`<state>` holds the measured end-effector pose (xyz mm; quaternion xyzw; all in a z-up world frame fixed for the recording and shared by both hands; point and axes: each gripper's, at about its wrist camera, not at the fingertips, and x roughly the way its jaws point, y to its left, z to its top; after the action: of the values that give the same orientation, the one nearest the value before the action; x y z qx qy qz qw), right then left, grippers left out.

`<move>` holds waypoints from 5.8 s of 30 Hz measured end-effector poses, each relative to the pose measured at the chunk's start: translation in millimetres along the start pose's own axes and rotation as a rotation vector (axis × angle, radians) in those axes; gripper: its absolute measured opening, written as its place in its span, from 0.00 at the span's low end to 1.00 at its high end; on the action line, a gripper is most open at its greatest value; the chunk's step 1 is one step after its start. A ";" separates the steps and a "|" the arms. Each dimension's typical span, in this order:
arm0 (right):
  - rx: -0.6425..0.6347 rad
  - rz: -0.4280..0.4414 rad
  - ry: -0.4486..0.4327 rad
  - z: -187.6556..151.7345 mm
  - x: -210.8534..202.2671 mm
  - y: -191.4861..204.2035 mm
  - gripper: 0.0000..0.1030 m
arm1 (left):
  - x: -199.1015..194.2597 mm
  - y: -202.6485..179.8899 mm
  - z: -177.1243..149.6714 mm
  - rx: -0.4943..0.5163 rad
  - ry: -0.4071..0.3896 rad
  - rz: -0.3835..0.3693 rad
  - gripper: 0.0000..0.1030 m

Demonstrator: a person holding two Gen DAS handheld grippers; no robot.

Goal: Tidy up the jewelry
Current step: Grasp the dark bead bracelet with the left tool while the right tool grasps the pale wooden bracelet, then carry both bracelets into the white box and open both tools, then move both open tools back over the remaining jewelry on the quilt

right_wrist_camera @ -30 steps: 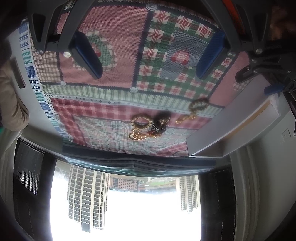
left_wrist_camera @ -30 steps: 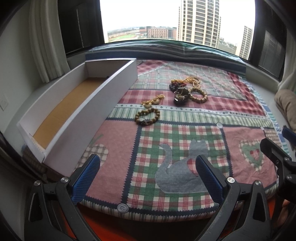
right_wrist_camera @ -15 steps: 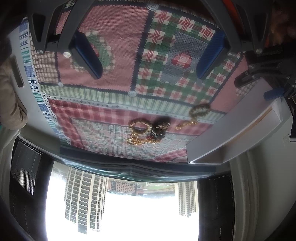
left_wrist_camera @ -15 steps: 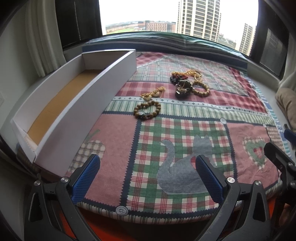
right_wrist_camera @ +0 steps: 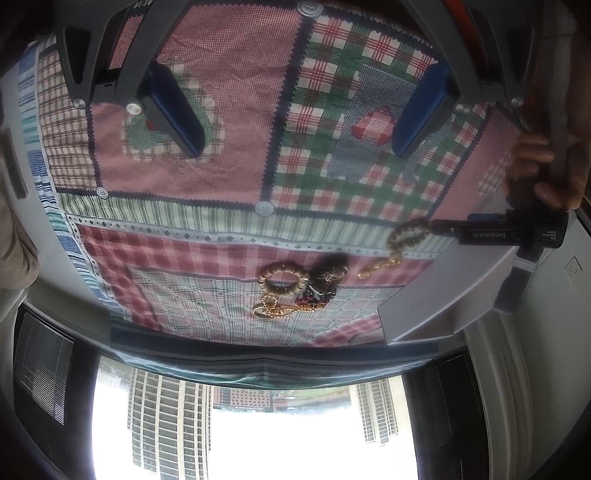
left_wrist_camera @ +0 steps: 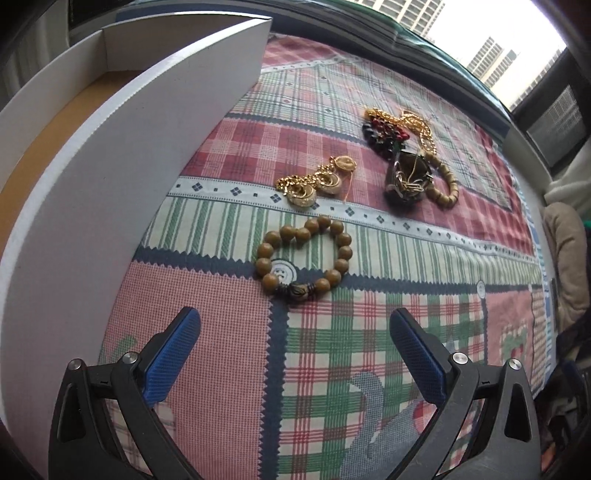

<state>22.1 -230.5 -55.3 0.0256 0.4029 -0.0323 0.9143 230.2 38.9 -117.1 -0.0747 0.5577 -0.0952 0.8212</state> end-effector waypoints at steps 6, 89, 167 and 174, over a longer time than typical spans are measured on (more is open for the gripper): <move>0.062 0.066 0.051 33.3 29.7 -34.5 1.00 | 33.4 -1.4 35.6 0.099 0.029 0.063 0.96; -0.518 0.444 0.080 199.1 133.1 327.1 0.46 | -160.9 182.0 -32.0 -0.307 -0.265 0.357 0.59; 0.002 -0.042 -0.024 -15.4 58.0 -14.6 0.64 | -28.9 -73.5 -115.0 0.142 -0.255 0.153 0.92; 0.005 -0.034 -0.023 -13.6 60.3 -13.7 0.64 | -27.9 -64.2 -103.3 0.141 -0.252 0.147 0.92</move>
<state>51.6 -245.4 -109.3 0.0208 0.3926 -0.0491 0.9181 119.3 -18.5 -115.1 0.0129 0.4461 -0.0637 0.8926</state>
